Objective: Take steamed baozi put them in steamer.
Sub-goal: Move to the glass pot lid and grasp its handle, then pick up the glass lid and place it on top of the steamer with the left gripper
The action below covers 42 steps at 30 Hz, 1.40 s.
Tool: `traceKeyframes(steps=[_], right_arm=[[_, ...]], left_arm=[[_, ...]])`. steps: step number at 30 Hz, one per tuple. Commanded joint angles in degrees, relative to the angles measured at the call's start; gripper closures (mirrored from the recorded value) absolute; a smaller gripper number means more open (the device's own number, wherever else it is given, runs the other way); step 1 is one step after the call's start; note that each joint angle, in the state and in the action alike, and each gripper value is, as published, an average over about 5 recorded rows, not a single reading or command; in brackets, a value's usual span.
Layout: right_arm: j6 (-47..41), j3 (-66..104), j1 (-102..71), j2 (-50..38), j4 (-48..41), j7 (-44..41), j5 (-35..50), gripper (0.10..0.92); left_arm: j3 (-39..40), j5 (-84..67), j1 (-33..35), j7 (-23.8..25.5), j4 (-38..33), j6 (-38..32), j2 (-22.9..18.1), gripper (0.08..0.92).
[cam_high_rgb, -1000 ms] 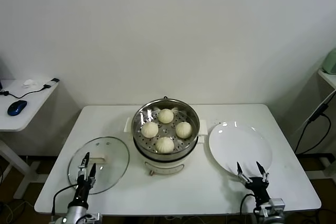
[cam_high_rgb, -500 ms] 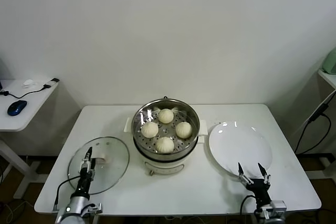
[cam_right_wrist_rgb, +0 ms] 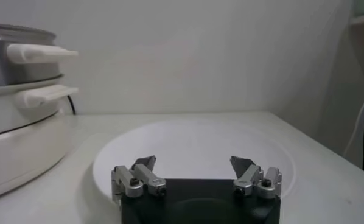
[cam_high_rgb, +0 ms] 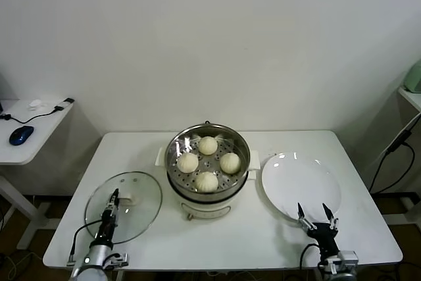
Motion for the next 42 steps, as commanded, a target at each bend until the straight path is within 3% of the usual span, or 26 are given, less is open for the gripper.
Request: traceKeyframes(steps=[1, 6, 12, 18, 23, 27, 30, 35, 42], right_arm=[[-0.3, 0.0, -0.1, 0.2, 0.6, 0.2, 0.0, 0.203], [-0.3, 0.0, 0.0, 0.3, 1.1, 0.1, 0.1, 0.203], [-0.6, 0.1, -0.2, 0.2, 1.7, 0.1, 0.0, 0.203], [-2.9, 0.6, 0.0, 0.1, 2.8, 2.5, -2.2, 0.203], [-4.1, 0.6, 0.5, -0.2, 3.1, 3.9, -3.5, 0.203], [-4.2, 0.6, 0.6, -0.2, 3.6, 4.2, -3.9, 0.203], [-3.9, 0.6, 0.6, -0.3, 3.7, 4.2, -4.1, 0.203], [-2.6, 0.2, 1.2, -0.4, 3.1, 4.0, -4.7, 0.203], [-0.9, 0.0, 1.6, -0.1, 1.9, 3.4, -5.4, 0.203]], left_arm=[[0.2, 0.6, -1.1, -0.3, 2.0, 0.0, 0.1, 0.753], [0.0, -0.4, -0.7, 0.1, 0.6, 0.1, 0.1, 0.857], [-0.7, -3.0, 0.4, 2.1, -4.7, 0.0, -0.3, 0.861], [-1.7, -7.3, 3.4, 6.9, -14.6, 1.1, 1.0, 0.861], [-3.4, -13.1, 6.1, 16.2, -26.5, 5.7, 5.1, 0.861], [-4.4, -20.2, 6.5, 27.5, -37.8, 14.4, 10.3, 0.861], [-3.9, -24.2, 4.3, 33.4, -44.8, 22.3, 13.7, 0.861], [1.7, -22.9, -0.2, 38.2, -50.0, 29.6, 15.1, 0.861], [20.0, -12.0, -8.8, 38.9, -48.9, 37.0, 10.2, 0.861]])
